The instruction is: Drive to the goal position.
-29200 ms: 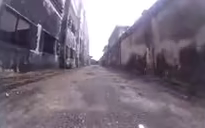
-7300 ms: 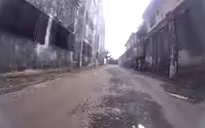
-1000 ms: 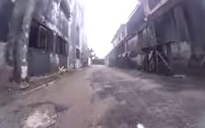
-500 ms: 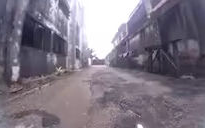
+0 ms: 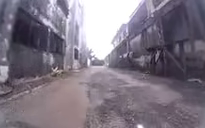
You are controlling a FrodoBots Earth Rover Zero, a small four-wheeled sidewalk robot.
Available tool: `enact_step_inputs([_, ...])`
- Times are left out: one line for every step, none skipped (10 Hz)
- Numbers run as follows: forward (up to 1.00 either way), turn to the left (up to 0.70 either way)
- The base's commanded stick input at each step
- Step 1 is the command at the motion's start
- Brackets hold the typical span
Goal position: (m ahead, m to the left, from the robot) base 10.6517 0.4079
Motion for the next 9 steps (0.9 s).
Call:
enact_step_inputs([0.70,0.00])
enact_step_inputs([0.70,0.00])
enact_step_inputs([0.70,0.00])
enact_step_inputs([0.70,0.00])
enact_step_inputs([0.70,0.00])
enact_step_inputs([0.70,0.00])
enact_step_inputs([0.70,0.00])
enact_step_inputs([0.70,0.00])
enact_step_inputs([0.70,0.00])
